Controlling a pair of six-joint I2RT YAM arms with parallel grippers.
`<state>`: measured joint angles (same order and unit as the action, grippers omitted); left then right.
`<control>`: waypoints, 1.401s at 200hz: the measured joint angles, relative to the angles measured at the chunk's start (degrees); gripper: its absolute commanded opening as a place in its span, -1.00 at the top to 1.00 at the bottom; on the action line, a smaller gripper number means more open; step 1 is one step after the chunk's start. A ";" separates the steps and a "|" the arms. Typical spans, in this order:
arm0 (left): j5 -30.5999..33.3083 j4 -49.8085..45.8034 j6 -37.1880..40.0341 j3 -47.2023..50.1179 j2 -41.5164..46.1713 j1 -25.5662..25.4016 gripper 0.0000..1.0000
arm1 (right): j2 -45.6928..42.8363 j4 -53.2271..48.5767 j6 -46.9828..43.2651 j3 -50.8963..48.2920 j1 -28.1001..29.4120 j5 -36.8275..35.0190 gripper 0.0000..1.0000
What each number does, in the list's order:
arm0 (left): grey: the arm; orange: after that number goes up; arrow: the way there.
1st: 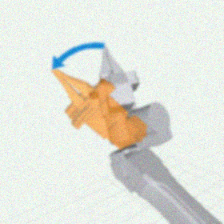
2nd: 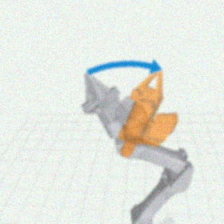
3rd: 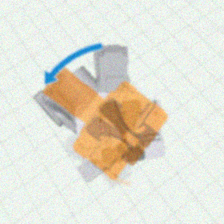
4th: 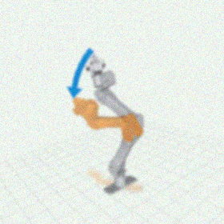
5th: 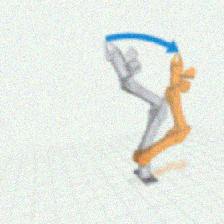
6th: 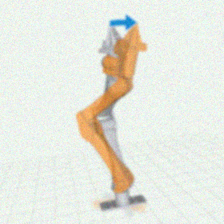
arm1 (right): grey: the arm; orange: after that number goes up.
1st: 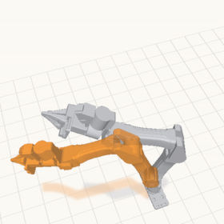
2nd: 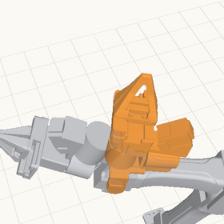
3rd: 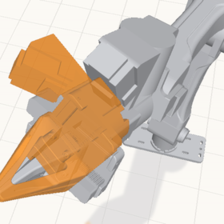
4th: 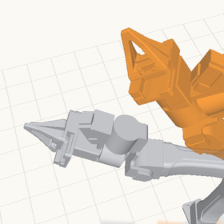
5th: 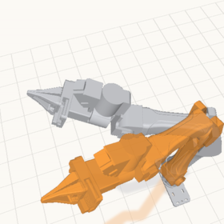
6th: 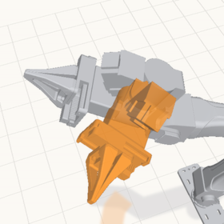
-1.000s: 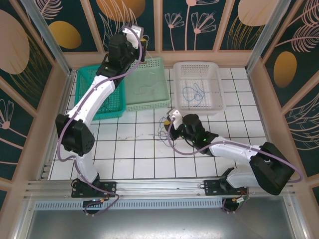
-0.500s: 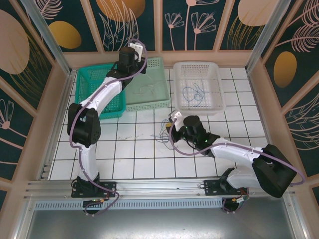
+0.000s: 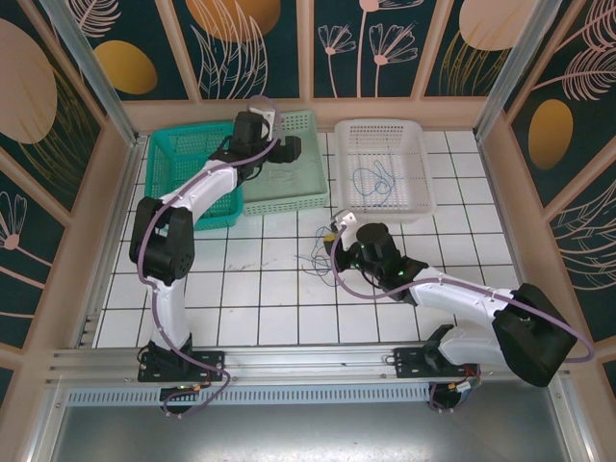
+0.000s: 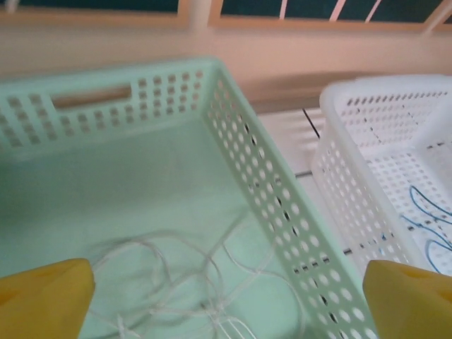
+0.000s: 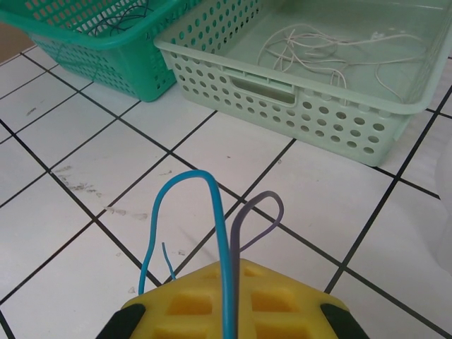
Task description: Untangle the cables
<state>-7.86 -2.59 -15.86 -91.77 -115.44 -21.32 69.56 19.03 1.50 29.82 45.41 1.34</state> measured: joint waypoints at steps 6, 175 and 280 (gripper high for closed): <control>-0.98 0.13 -0.59 1.01 0.39 0.00 -0.97 | 0.00 0.02 0.22 0.00 -0.07 0.00 1.00; -12.39 10.99 -7.89 31.06 28.04 -4.55 -0.90 | -1.44 0.00 6.40 0.55 -8.55 12.37 0.93; -20.28 19.15 -3.69 45.83 32.44 -11.89 -0.42 | -4.28 2.36 11.15 1.03 -13.44 25.81 0.92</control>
<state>-28.14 16.56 -19.55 -45.93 -83.00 -33.21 65.28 21.39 12.64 30.85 31.97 27.16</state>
